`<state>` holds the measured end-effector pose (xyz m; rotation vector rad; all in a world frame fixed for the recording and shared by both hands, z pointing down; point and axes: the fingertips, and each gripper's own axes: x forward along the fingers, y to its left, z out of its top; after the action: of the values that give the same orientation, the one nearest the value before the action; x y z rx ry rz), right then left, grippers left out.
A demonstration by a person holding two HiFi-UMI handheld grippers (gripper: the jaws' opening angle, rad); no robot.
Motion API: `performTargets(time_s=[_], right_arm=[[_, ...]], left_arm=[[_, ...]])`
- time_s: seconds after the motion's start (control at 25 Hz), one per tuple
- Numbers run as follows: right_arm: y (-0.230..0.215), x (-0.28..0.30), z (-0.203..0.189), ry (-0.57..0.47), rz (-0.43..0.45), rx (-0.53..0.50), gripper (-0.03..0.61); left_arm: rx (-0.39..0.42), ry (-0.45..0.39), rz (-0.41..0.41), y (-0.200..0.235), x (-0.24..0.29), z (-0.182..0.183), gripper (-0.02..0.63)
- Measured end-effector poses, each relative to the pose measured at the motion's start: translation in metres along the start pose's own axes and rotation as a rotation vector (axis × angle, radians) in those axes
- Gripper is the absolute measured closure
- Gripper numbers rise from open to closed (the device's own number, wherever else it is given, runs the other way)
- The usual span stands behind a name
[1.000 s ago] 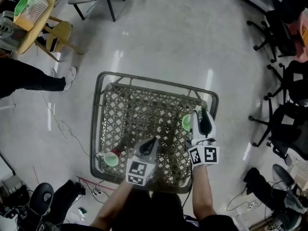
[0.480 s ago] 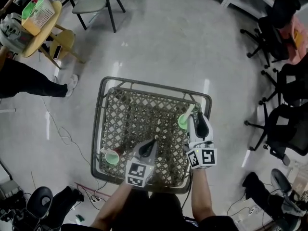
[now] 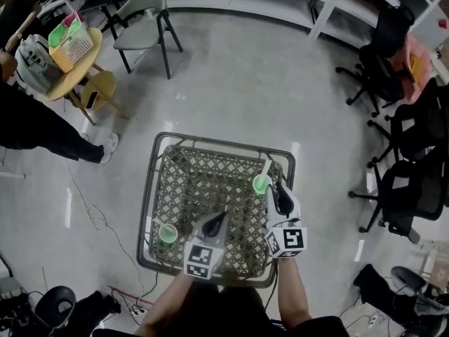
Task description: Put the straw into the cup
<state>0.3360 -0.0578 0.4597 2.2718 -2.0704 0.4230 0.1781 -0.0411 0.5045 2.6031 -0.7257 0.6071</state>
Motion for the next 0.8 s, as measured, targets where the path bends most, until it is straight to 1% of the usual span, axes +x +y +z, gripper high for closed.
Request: performTargets(time_s=[0.2,0.36,0.6,0.8], right_arm=[[0.01,-0.028,0.014,-0.008,0.031,-0.019,0.503],[0.028,-0.049,0.029,-0.018,0.05,-0.033,0.526],[0.054,-0.08,0.044,-0.038,0.072,-0.043,0.56],[0.07,-0.103,0.052,-0.046,0.088,-0.054,0.575]], left_arm=[[0.048,-0.054,-0.001,-0.016,-0.013,0.023,0.607],[0.071,-0.094,0.007,-0.024,-0.034,0.041,0.607],[0.093,-0.138,0.02,-0.038,-0.069,0.053,0.607],[0.105,-0.172,0.037,-0.044,-0.093,0.063,0.607]])
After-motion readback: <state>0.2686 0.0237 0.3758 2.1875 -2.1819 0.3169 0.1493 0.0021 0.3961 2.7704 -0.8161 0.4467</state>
